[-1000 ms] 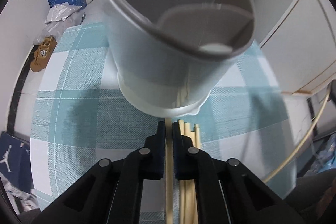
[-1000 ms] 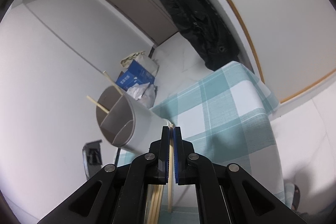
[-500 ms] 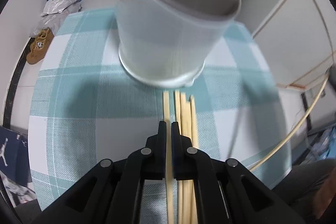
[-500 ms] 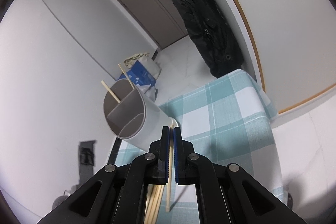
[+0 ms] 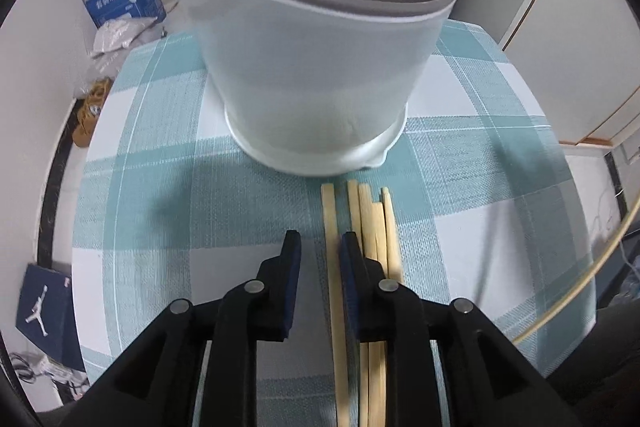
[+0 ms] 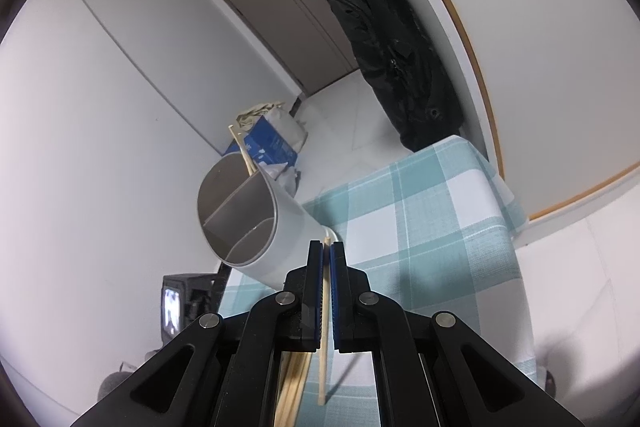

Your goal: Organize utensils

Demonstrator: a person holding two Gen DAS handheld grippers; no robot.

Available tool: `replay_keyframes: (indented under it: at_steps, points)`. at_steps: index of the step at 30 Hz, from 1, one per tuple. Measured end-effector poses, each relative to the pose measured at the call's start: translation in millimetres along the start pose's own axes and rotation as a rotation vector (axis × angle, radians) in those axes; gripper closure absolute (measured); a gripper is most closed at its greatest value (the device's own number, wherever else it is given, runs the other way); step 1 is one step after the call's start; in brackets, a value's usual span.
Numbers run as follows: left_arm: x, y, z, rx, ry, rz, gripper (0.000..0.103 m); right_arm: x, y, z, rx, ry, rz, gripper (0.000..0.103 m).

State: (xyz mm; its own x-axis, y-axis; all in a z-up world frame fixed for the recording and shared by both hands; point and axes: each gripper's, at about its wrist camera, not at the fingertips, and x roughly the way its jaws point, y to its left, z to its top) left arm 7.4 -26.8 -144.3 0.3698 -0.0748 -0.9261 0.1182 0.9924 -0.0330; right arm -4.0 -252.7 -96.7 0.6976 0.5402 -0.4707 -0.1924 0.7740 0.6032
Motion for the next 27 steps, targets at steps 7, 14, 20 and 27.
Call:
replay_keyframes:
  at_steps: [7, 14, 20, 27]
  points:
    - [6, -4, 8, 0.003, -0.018, 0.01, 0.075, 2, 4, 0, -0.016, 0.006, 0.008, 0.1]
    - [2, -15, 6, 0.083, -0.025, -0.004, 0.101, 3, 2, 2, -0.008, 0.006, 0.008, 0.1]
    - [-17, -3, 2, 0.01, -0.09, -0.084, 0.101, 0, 9, 0, -0.036, -0.005, 0.002, 0.1]
    - [-72, 13, -9, -0.048, -0.263, -0.156, 0.101, -3, 12, -2, -0.05, -0.019, -0.012, 0.1]
